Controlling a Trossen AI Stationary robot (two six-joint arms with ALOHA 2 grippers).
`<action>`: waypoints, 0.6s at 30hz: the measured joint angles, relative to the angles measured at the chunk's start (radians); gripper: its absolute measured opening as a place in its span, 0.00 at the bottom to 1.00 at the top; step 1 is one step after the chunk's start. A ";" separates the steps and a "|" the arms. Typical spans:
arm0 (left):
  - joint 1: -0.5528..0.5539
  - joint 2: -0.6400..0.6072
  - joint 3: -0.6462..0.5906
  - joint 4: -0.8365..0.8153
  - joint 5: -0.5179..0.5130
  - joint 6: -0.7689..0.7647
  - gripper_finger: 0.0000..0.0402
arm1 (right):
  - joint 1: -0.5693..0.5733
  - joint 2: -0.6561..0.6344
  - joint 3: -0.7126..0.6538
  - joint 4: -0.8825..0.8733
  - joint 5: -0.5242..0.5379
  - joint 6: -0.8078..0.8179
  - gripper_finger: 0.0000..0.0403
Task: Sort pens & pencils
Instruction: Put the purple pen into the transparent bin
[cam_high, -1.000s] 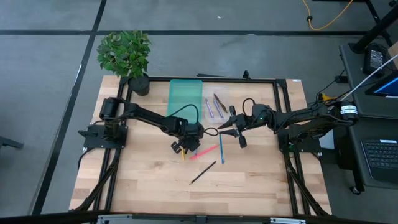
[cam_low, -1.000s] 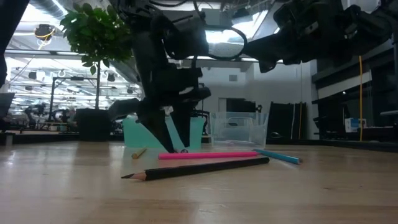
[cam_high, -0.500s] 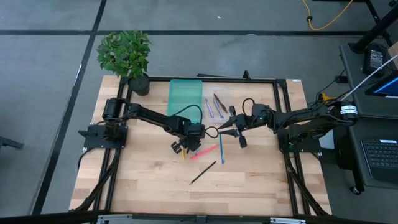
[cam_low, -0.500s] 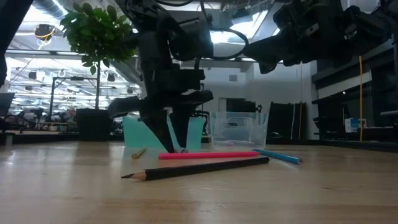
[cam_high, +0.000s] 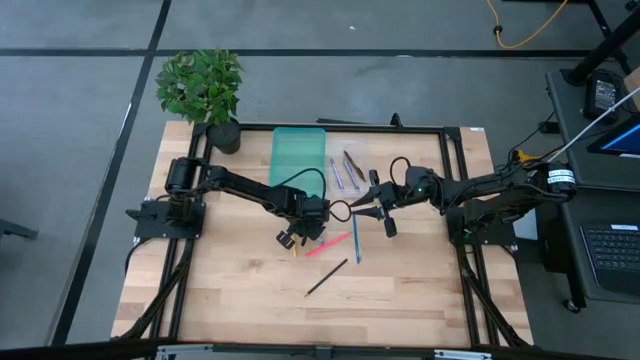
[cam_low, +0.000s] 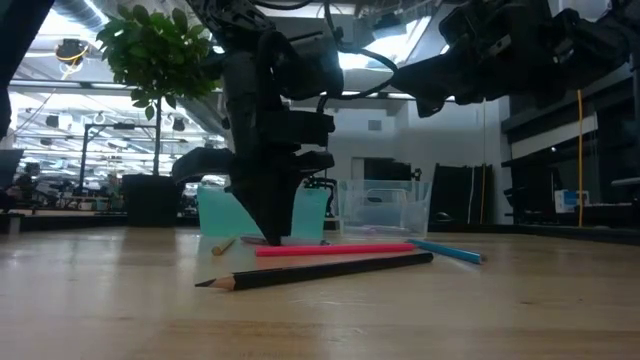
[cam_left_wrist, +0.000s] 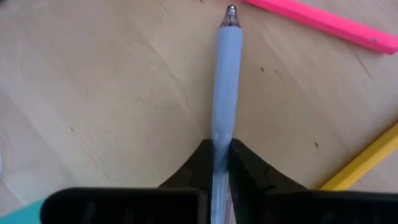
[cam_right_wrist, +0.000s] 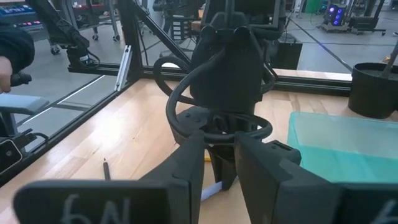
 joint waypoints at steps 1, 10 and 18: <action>0.000 -0.007 -0.005 0.007 0.000 -0.003 0.06 | 0.000 0.000 0.000 0.000 0.000 0.012 0.22; -0.004 -0.089 0.004 0.067 -0.003 -0.063 0.06 | 0.000 -0.001 0.001 -0.004 -0.002 0.035 0.22; -0.003 -0.261 0.008 0.060 -0.019 -0.135 0.06 | 0.000 -0.002 0.002 -0.022 -0.007 0.027 0.22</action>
